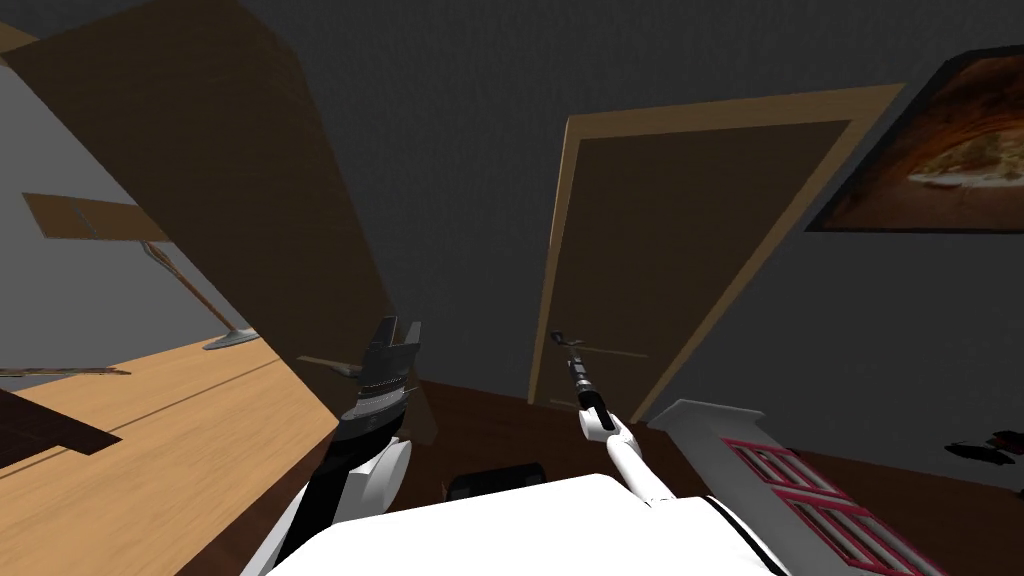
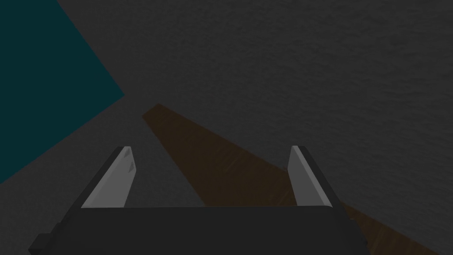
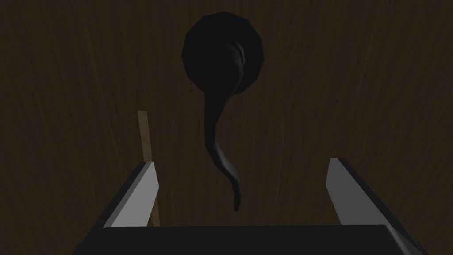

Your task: Pull the door open

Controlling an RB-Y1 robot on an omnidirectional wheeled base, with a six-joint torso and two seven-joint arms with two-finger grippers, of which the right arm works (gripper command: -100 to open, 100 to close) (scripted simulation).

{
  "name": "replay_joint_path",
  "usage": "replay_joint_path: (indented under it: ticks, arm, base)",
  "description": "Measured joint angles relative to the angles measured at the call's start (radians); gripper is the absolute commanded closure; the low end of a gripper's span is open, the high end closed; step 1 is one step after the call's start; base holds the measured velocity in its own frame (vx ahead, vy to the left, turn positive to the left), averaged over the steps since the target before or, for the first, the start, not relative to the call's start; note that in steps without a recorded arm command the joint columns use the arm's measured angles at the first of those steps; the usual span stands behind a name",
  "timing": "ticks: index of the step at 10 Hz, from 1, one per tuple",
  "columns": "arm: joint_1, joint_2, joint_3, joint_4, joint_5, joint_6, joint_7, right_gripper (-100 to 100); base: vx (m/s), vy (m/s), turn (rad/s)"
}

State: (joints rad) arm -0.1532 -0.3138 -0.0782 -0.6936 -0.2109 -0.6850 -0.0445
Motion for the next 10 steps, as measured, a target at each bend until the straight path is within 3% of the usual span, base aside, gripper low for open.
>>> replay_joint_path:
  ticks: [1, 3, 4, 6, 7, 10]
  arm:
    - [0.018, -0.012, -0.005, -0.010, -0.004, -0.001, -0.009, -100]
    - [0.020, -0.023, -0.012, 0.014, -0.008, -0.020, -0.019, -100]
    - [0.029, -0.038, -0.018, 0.019, -0.013, -0.026, -0.030, -100]
    - [0.026, -0.056, -0.025, 0.064, -0.018, -0.058, -0.049, -100]
    - [0.026, -0.057, -0.025, 0.065, -0.018, -0.061, -0.051, 100]
    - [0.025, -0.056, -0.025, 0.064, -0.019, -0.058, -0.050, 100]
  base:
    - [0.143, -0.023, 0.033]
    - [0.177, -0.031, 0.141]
    - [0.192, -0.035, 0.128]
    - [0.130, -0.014, 0.036]
    - [-0.010, 0.000, -0.005]
    - [-0.023, 0.002, 0.001]
